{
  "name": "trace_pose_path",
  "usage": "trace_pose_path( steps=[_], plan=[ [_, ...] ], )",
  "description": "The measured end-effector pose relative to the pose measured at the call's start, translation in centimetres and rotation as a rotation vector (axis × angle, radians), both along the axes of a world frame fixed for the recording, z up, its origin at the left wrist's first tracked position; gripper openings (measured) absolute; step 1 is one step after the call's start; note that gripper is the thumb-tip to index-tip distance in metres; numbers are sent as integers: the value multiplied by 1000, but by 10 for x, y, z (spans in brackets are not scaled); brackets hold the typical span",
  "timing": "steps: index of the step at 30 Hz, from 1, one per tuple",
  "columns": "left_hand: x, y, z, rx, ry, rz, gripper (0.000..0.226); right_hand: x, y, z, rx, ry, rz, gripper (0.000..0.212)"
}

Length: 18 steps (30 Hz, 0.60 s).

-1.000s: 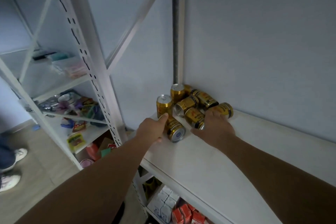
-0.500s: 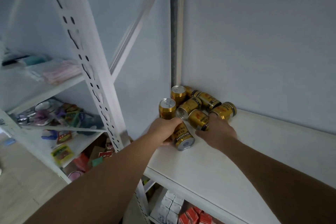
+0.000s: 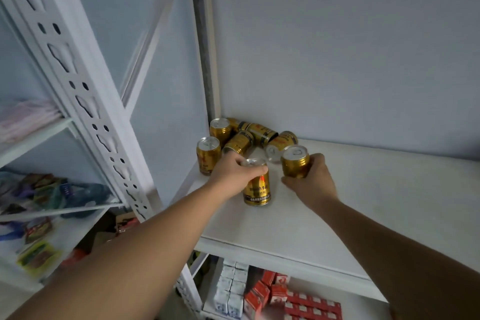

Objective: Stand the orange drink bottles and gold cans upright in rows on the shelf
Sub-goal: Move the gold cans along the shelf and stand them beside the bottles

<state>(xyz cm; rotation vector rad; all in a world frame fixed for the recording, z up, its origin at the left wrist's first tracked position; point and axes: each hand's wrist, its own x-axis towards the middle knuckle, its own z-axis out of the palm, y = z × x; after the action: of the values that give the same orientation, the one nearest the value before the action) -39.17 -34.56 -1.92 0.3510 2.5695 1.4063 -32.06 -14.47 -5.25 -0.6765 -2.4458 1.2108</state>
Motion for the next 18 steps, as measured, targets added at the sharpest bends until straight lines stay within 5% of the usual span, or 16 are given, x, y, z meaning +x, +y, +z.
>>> trace_pose_path(
  steps=[18],
  plan=[
    [143,227,6,137,167,-448,29,231,166,15,63,38,-425,63]
  ],
)
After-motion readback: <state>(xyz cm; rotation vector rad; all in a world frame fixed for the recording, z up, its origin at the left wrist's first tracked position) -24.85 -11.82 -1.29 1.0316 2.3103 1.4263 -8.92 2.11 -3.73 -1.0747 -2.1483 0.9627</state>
